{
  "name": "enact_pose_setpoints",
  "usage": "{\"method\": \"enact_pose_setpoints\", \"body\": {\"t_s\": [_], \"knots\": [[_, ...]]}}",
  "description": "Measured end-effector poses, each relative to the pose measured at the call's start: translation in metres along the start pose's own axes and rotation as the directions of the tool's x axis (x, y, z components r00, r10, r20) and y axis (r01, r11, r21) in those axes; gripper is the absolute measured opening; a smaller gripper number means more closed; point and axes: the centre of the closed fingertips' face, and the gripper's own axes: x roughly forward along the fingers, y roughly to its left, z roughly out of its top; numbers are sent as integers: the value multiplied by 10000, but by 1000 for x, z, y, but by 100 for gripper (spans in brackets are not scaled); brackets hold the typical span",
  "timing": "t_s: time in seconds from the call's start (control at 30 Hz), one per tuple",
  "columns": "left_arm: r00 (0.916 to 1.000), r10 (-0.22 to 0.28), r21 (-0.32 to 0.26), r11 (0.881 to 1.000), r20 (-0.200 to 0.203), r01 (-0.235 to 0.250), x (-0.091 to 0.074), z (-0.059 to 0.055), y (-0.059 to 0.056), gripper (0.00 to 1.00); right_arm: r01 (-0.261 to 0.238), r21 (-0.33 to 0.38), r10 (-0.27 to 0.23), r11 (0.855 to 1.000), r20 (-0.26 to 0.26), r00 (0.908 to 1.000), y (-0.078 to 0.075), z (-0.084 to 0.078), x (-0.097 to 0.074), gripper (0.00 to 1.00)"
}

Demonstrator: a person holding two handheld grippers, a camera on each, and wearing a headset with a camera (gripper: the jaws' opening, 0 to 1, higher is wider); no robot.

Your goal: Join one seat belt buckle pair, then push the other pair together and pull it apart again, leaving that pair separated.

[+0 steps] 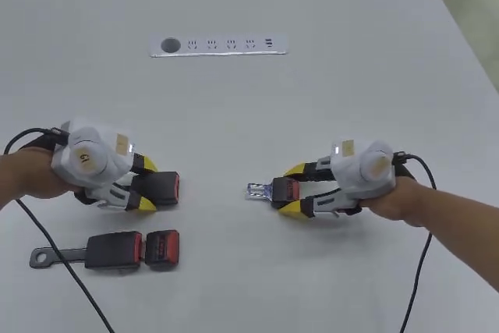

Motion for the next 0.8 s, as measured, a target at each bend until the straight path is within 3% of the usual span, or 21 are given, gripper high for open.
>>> {"method": "enact_pose_setpoints", "body": {"t_s": [0.3,0.8], "knots": [[10000,-13,-81,10000,-71,13,0,-1,1,35,-55,35,55,10000,78,10000,-1,1,1,36],[9997,-63,-66,10000,-240,61,1,-2,4,35,-325,-282,332,9991,237,9992,5,20,24,36]]}}
